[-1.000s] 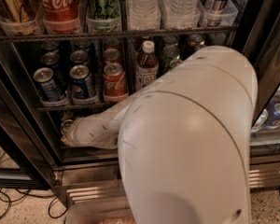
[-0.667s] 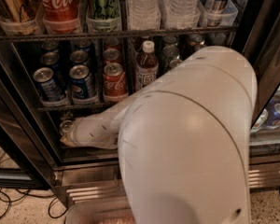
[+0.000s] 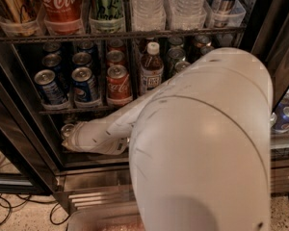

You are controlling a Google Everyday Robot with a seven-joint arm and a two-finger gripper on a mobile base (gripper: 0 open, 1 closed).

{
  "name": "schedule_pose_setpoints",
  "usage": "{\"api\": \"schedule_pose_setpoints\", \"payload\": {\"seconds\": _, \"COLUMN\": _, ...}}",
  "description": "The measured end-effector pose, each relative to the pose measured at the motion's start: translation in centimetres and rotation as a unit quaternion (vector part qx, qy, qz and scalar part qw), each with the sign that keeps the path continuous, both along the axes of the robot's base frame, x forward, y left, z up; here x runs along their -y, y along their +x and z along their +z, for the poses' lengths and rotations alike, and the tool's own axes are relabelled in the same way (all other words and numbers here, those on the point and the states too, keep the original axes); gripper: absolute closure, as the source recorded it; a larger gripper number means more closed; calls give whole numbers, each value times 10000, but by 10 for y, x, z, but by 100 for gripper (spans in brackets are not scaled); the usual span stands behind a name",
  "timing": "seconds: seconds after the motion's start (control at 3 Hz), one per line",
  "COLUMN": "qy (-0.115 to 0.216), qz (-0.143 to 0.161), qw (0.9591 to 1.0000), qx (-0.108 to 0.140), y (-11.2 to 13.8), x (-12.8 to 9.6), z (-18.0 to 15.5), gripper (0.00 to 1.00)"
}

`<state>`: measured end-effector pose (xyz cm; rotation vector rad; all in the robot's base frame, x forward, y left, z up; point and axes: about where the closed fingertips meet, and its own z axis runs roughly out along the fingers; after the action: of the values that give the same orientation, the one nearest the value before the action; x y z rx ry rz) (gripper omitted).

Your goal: Pick 7up can from bottom shelf of fridge

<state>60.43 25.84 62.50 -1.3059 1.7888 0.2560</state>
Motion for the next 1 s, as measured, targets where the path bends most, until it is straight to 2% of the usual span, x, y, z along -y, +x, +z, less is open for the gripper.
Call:
{"api": "schedule_pose_setpoints", "payload": {"seconds": 0.33, "qy": 40, "qz": 31, "qw": 9999, "qx": 125, "y": -1, "x": 1, "z": 12, "gripper": 100}}
{"api": "schedule_pose_setpoints", "payload": {"seconds": 0.67, "qy": 160, "qz": 70, "qw": 9992, "qx": 350, "y": -5, "x": 11, "z": 38, "gripper": 100}}
{"api": "schedule_pose_setpoints", "payload": {"seconds": 1.0, "qy": 181, "qz": 124, "qw": 9991, "qx": 372, "y": -12, "x": 20, "z": 46, "gripper": 100}}
